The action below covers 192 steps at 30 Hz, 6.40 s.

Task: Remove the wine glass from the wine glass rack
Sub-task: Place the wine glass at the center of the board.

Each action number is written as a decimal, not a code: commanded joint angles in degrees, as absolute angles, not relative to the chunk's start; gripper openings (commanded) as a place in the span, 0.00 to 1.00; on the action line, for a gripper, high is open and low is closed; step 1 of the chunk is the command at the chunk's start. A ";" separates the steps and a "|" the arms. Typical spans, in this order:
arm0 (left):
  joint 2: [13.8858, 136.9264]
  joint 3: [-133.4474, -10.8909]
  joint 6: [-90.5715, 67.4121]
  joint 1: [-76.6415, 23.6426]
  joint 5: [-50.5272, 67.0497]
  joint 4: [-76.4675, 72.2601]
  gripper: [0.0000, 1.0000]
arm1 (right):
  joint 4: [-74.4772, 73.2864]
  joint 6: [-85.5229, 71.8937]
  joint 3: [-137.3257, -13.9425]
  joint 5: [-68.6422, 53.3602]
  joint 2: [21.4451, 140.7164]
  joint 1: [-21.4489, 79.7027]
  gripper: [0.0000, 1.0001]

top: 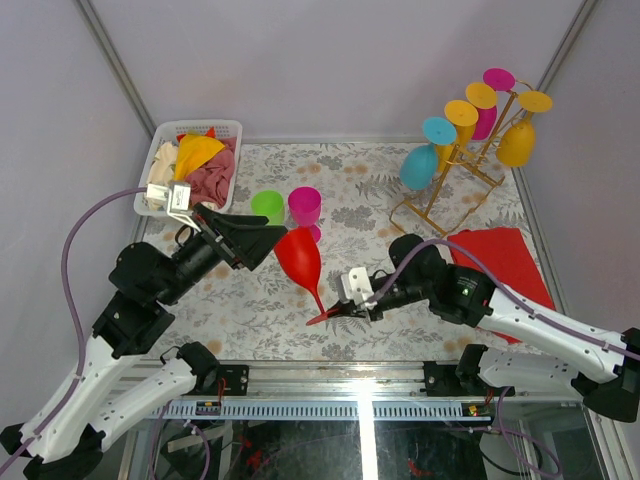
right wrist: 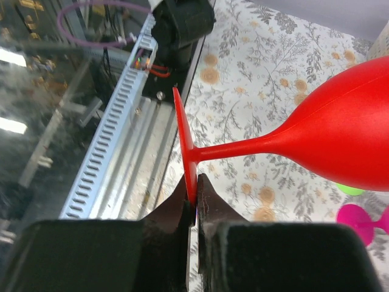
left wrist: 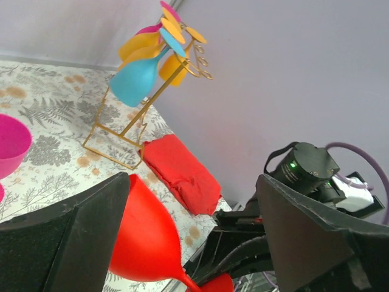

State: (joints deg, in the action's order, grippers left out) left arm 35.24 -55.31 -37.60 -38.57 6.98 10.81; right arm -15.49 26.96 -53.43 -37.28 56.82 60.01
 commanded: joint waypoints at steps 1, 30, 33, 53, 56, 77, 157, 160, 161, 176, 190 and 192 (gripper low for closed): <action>36.51 -55.91 -37.77 -38.60 2.86 13.28 0.86 | -16.56 39.91 -52.26 -37.14 54.19 60.24 0.00; 53.56 -60.83 -37.62 -38.63 26.15 19.07 0.93 | 18.79 30.51 -22.41 -56.37 40.70 48.37 0.00; 54.49 -61.31 -37.24 -38.60 28.31 19.16 0.93 | 17.70 30.61 -22.81 -57.06 40.82 48.13 0.00; 61.50 -68.43 -16.81 -38.65 49.56 39.65 0.68 | 12.59 32.92 -26.81 -52.19 44.07 47.58 0.00; 61.74 -68.31 -16.14 -38.62 50.29 40.36 0.66 | 11.66 32.71 -26.84 -50.83 43.75 47.55 0.00; 60.99 -69.78 -16.83 -38.58 48.52 39.22 0.21 | 9.94 31.88 -27.66 -52.15 40.90 47.53 0.00; 81.67 -64.69 -27.34 -38.50 -23.81 34.03 0.00 | 1.81 -3.47 -45.79 10.95 43.87 47.61 0.99; 82.30 -64.75 -27.06 -38.48 -23.77 33.52 0.01 | 1.74 -3.60 -45.66 11.08 43.65 47.61 0.99; 82.48 -64.87 -26.81 -38.43 -23.55 33.41 0.02 | 1.68 -3.60 -45.58 10.98 43.61 47.58 0.99; 82.12 -65.49 -24.33 -38.17 -23.97 32.78 0.17 | 0.12 -3.95 -46.23 9.12 44.16 47.59 0.99; 77.58 -66.87 -22.28 -37.62 -23.91 32.69 0.26 | -1.76 -4.58 -47.02 9.01 44.73 47.56 0.99; 76.05 -66.55 -22.39 -37.64 -24.34 32.70 0.27 | -2.06 -4.57 -47.17 9.21 44.70 47.59 0.99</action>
